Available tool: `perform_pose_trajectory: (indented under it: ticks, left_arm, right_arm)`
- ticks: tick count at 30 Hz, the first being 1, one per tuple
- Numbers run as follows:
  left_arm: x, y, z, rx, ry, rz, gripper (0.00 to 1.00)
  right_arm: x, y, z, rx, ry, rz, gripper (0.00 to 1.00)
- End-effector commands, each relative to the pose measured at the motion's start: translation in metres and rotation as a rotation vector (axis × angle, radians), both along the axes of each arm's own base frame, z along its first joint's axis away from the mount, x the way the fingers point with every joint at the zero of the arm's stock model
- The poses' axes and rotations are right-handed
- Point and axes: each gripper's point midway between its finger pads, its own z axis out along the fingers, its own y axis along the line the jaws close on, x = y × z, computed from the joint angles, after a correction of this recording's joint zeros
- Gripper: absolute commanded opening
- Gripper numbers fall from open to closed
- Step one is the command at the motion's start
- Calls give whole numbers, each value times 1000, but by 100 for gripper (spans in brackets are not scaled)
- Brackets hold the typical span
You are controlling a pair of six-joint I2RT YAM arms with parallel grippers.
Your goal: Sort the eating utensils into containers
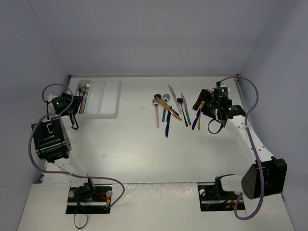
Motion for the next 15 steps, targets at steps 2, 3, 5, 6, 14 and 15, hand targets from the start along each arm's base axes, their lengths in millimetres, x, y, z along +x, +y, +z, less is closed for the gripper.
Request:
perform_pose_trajectory:
  ticks: [2, 3, 5, 6, 14, 15]
  left_arm:
    - [-5, 10, 46, 98, -41, 16, 56]
    - [-7, 12, 44, 106, -19, 16, 57]
    - [-9, 15, 45, 134, 10, 12, 61]
    - [-9, 16, 45, 146, 31, 7, 62]
    - [-21, 22, 41, 207, 198, -20, 69]
    - [-26, 25, 44, 233, 222, -16, 69]
  right_arm:
    - [6, -8, 19, -20, -78, -23, 83]
    - [6, -8, 20, -18, -82, -23, 83]
    - [4, -8, 21, -15, -86, -23, 83]
    - [2, -8, 21, -13, -88, -21, 83]
    - [-4, -9, 24, -14, -100, -23, 83]
    - [-4, -11, 23, -24, -99, -22, 83]
